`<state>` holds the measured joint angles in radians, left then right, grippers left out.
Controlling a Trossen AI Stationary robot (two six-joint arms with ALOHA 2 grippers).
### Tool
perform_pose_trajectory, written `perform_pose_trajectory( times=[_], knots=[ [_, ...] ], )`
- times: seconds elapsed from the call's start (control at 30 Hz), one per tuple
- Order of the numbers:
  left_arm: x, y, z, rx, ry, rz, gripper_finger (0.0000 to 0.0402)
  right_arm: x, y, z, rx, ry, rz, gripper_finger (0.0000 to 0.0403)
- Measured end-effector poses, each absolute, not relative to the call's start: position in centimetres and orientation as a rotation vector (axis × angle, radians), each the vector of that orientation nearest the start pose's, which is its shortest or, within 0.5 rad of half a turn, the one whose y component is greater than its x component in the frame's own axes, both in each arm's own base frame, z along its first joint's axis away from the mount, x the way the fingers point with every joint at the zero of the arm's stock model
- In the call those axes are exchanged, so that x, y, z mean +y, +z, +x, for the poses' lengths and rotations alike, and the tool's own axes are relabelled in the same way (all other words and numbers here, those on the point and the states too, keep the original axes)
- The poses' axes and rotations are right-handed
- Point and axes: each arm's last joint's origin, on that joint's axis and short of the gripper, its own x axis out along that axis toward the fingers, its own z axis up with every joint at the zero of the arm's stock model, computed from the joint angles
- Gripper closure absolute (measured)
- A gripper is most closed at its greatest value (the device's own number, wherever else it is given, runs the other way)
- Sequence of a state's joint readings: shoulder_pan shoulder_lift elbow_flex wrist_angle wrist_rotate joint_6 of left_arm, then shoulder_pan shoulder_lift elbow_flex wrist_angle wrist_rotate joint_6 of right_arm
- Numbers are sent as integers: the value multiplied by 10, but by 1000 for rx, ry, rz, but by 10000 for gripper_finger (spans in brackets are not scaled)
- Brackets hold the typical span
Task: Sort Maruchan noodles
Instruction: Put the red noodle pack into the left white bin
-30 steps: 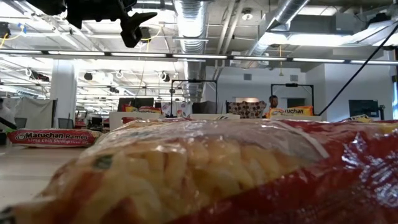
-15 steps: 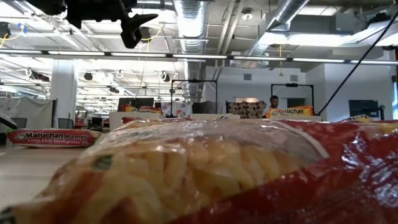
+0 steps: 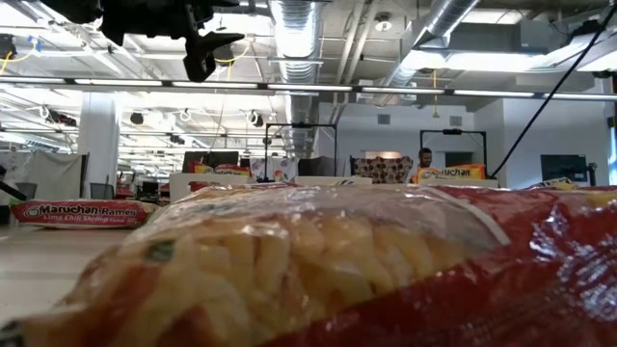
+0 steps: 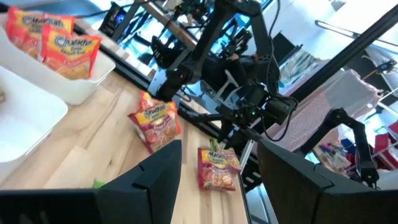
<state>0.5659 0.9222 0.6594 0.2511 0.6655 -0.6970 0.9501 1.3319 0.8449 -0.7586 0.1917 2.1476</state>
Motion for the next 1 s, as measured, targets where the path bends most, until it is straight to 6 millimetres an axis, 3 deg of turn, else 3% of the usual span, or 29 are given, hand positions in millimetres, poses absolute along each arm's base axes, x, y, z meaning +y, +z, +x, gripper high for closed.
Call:
perform_pose_trajectory(
  times=[0.83, 1.0],
  knots=[
    [95, 304, 181, 63, -56, -702, 205, 178, 153, 142, 1071, -531, 1330, 208],
    [95, 304, 181, 63, -56, -701, 205, 173, 152, 148, 1049, -554, 1347, 247]
  ],
)
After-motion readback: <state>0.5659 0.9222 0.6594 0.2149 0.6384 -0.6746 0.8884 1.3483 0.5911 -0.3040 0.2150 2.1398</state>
